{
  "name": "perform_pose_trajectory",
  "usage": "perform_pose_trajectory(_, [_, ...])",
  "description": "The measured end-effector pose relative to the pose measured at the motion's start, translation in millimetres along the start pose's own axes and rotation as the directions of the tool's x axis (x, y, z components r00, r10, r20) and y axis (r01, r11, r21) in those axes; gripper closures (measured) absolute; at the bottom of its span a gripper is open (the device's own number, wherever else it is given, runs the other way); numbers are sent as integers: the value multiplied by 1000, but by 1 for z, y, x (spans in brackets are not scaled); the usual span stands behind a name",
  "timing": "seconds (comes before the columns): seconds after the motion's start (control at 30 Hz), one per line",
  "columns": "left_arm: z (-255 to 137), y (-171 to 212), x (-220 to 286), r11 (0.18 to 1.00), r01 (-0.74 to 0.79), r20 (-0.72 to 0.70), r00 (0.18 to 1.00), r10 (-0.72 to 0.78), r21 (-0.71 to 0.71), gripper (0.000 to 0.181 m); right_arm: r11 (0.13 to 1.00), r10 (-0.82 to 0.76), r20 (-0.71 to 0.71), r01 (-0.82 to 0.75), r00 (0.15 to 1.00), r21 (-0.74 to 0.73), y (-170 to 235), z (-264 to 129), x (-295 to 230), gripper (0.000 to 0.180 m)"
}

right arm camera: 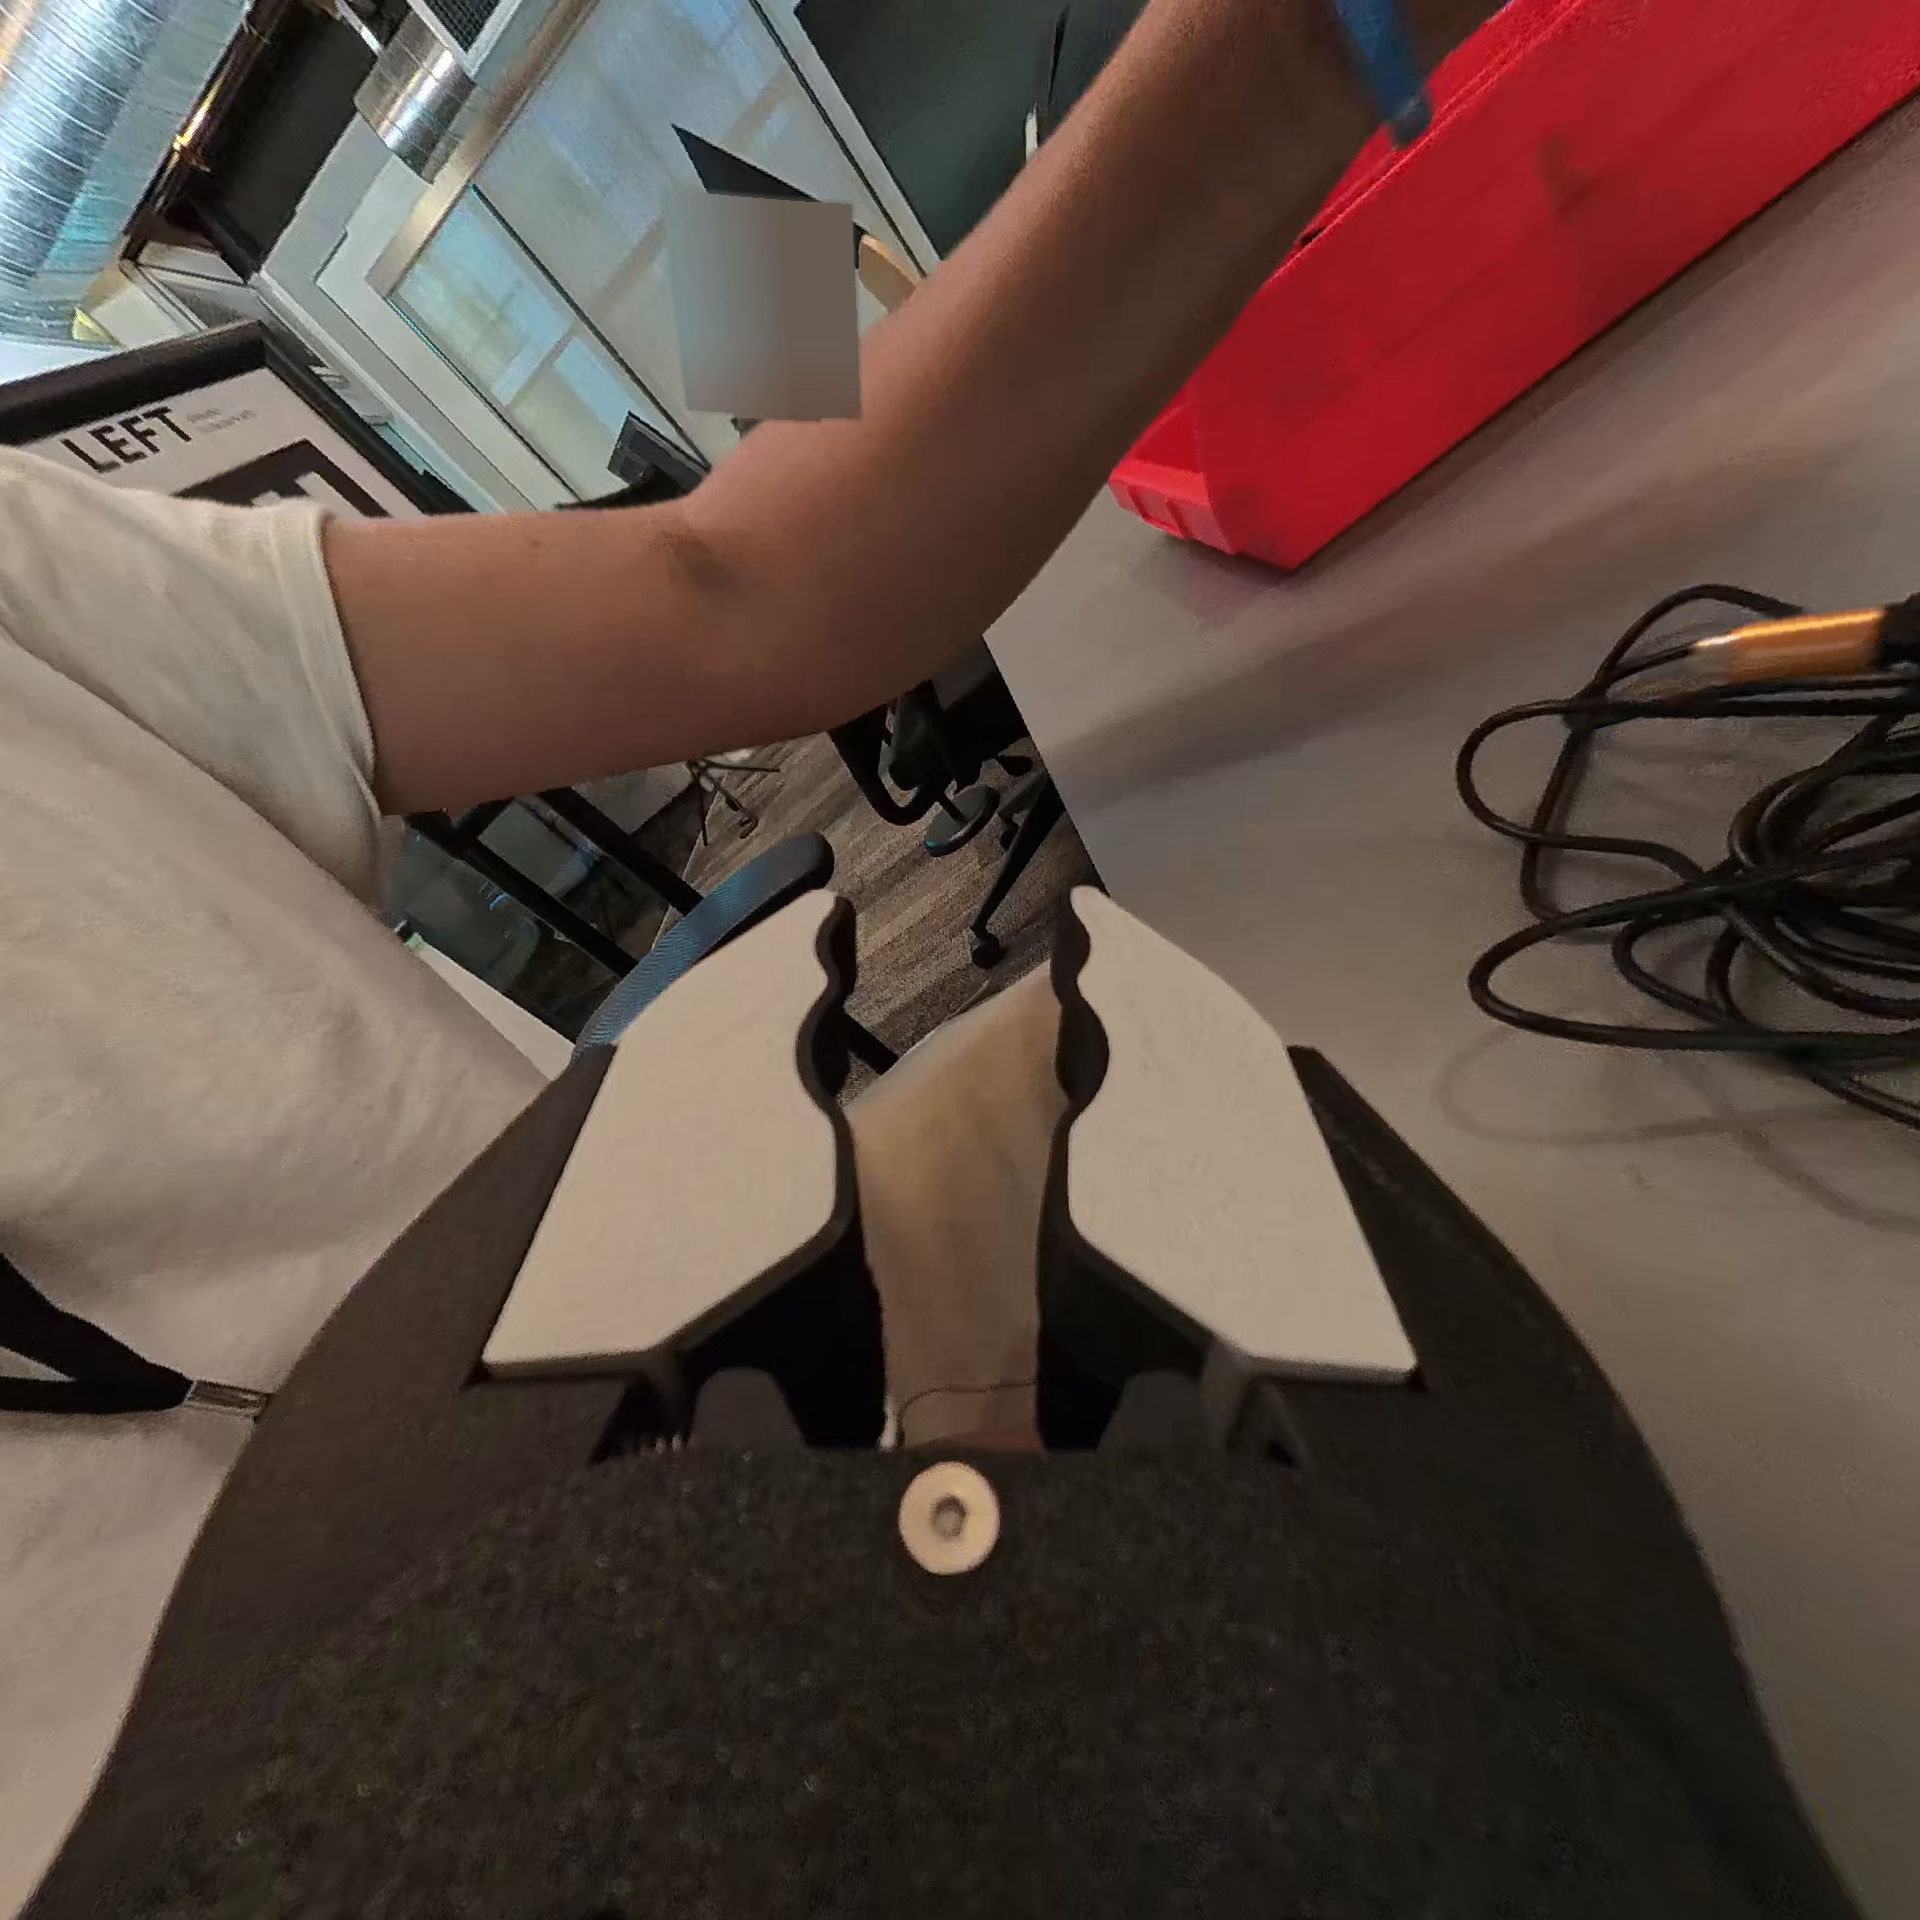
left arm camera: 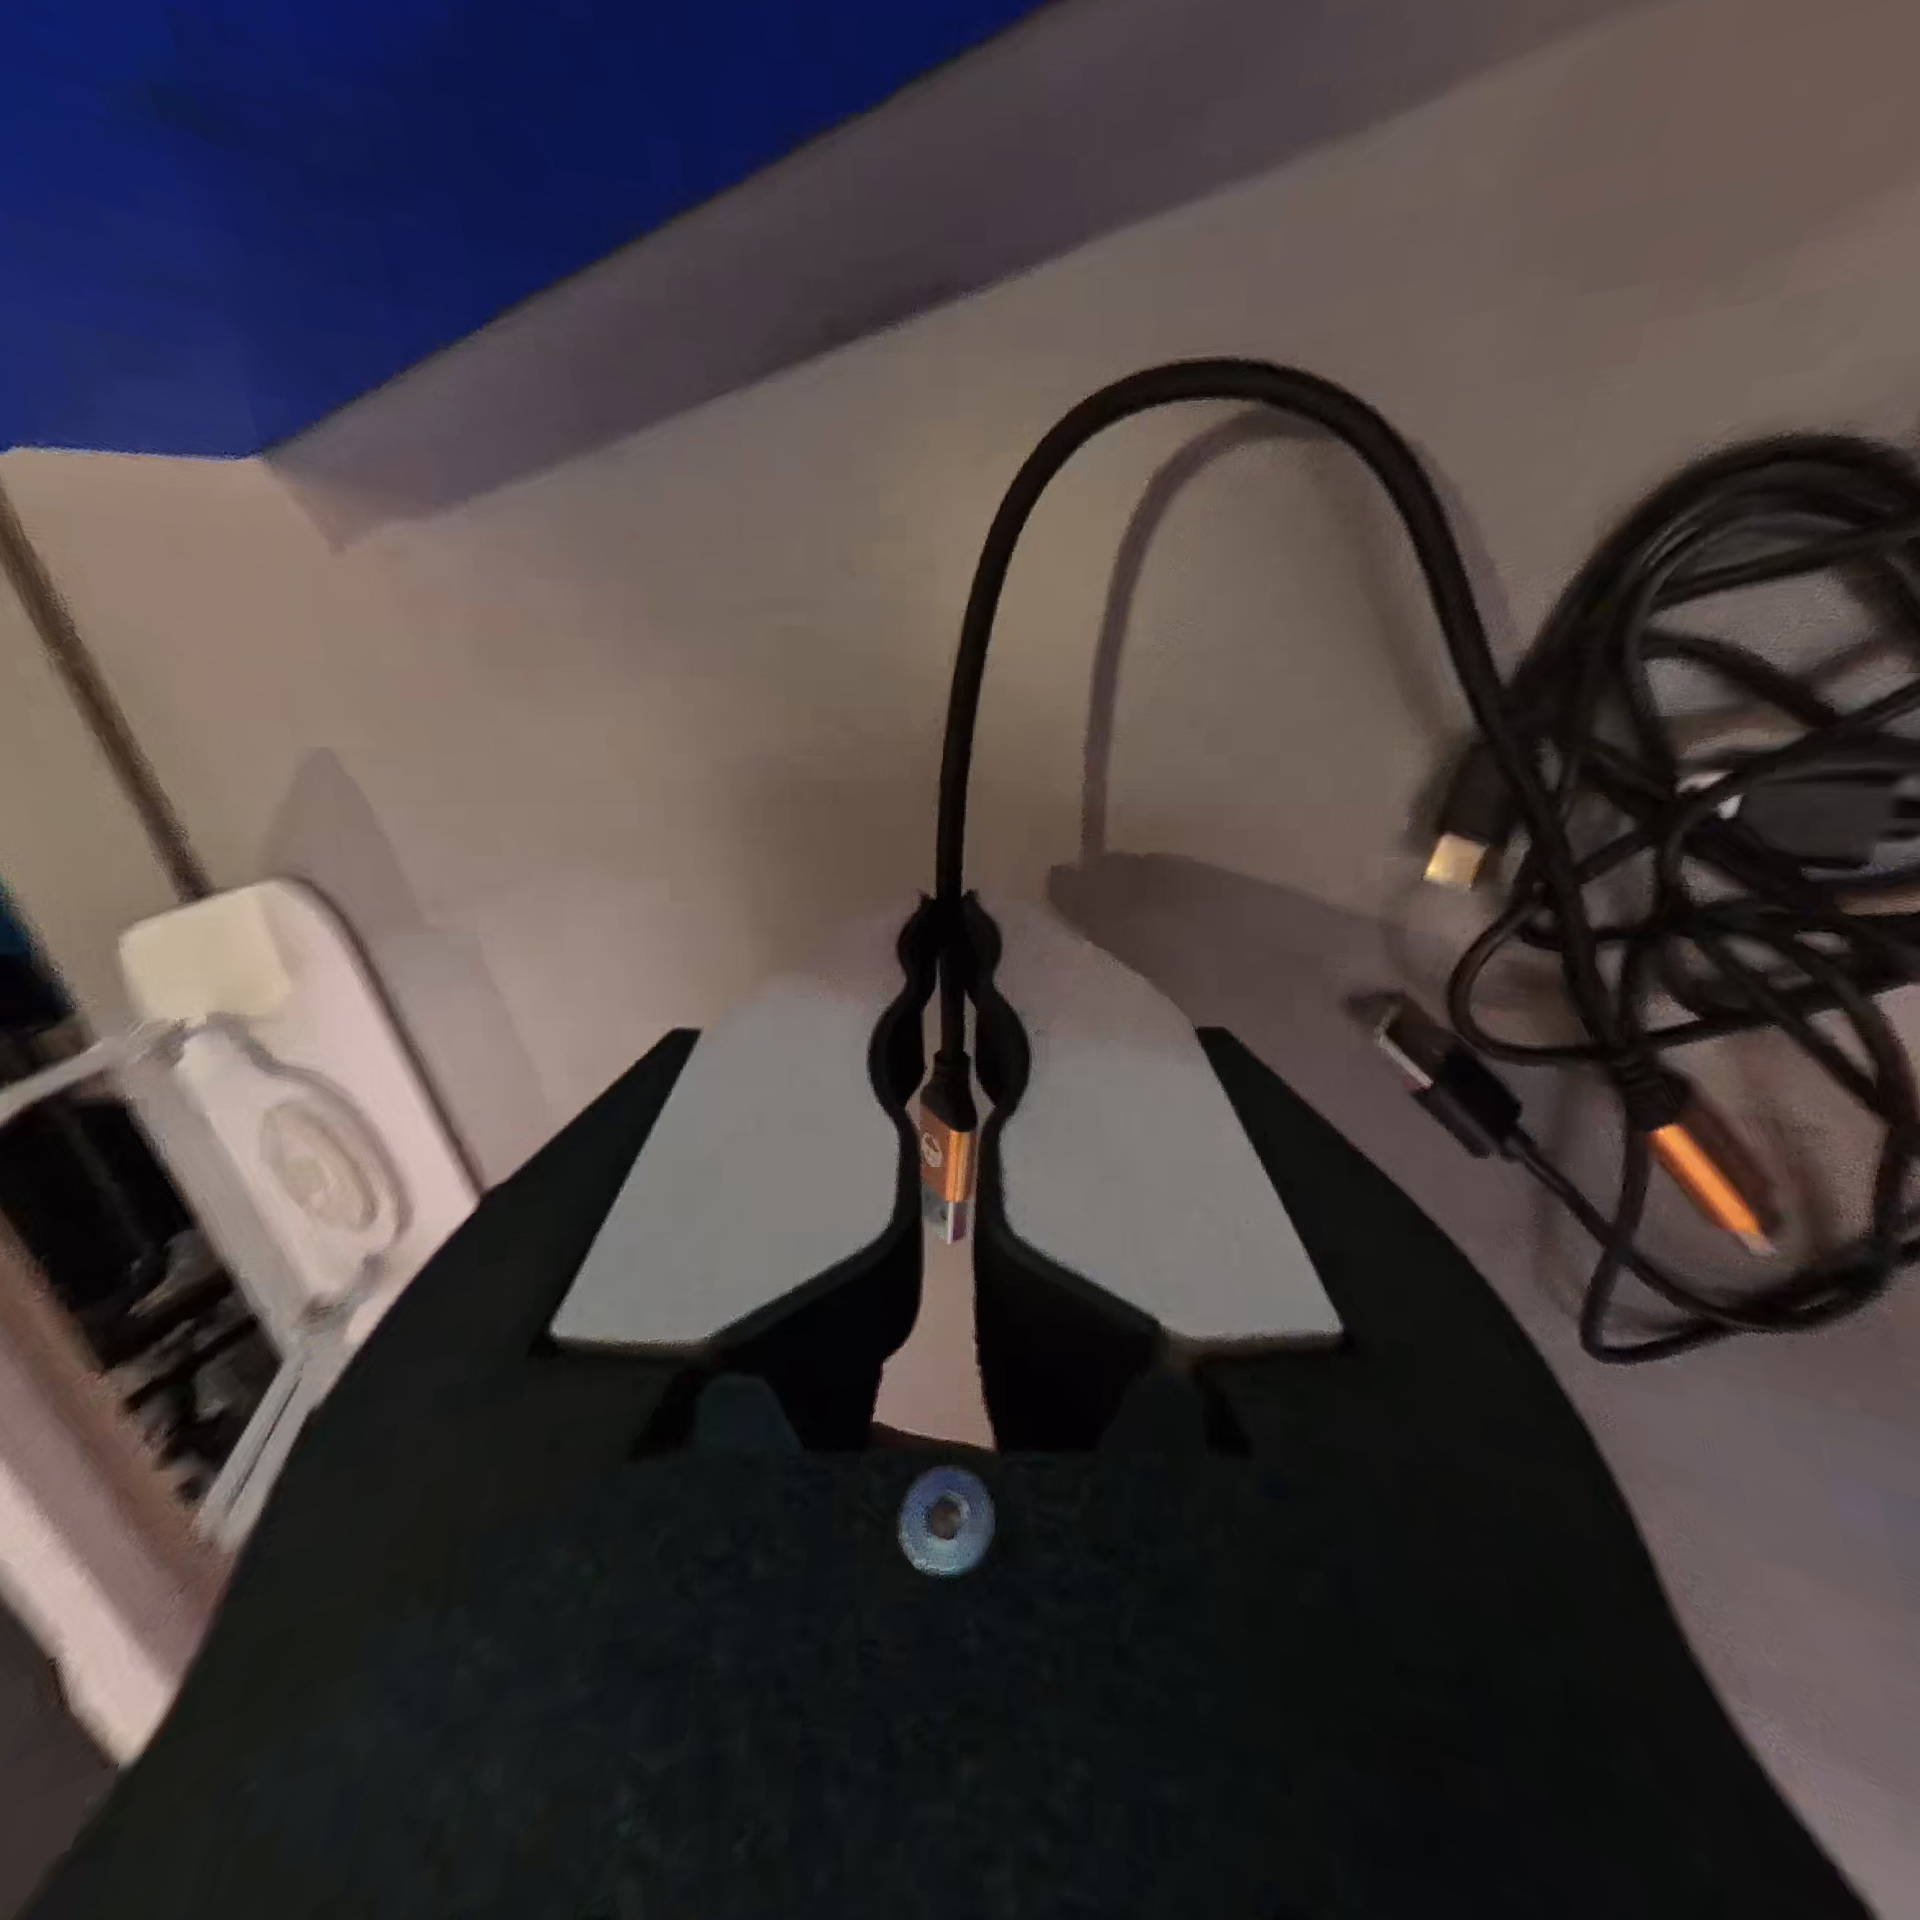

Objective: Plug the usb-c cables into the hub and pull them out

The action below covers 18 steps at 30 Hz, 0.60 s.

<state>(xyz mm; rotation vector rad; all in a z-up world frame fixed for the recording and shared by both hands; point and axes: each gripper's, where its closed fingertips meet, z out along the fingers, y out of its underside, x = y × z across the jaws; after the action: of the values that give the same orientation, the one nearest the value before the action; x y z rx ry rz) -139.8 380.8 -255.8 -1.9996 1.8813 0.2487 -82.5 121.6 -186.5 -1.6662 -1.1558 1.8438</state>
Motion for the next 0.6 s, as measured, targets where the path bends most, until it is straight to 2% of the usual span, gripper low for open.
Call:
perform_pose_trajectory(0.1, [14,-24,11,997,16,-123,992,-7,74,177,1000,4,7,-4,1000,-4,1,0,-1,144])
perform_pose_trajectory(0.13, [15,-24,13,997,42,-140,990,-33,66,169,1000,6,10,-6,1000,-4,1,1,-1,144])
perform_pose_trajectory(0.2, [11,-22,11,987,144,-142,981,-133,74,153,1000,6,15,-6,1000,-3,1,0,-2,144])
perform_pose_trajectory(0.27, [-10,-20,13,950,266,-176,955,-237,163,153,1000,5,18,-5,1000,1,0,-1,-3,144])
perform_pose_trajectory(0.4, [-82,15,2,786,483,-112,870,-480,386,152,1000,17,31,-18,999,21,-3,-2,-5,144])
perform_pose_trajectory(0.47, [-128,47,0,662,551,-92,799,-594,508,147,1000,13,30,-14,999,24,-3,-3,-5,144])
perform_pose_trajectory(0.53, [-176,87,2,531,591,-138,737,-662,608,149,999,16,35,-17,999,29,-4,-2,-6,144])
perform_pose_trajectory(0.6, [-206,148,-6,445,650,-121,636,-762,616,149,999,24,42,-25,999,32,-5,-2,-6,144])
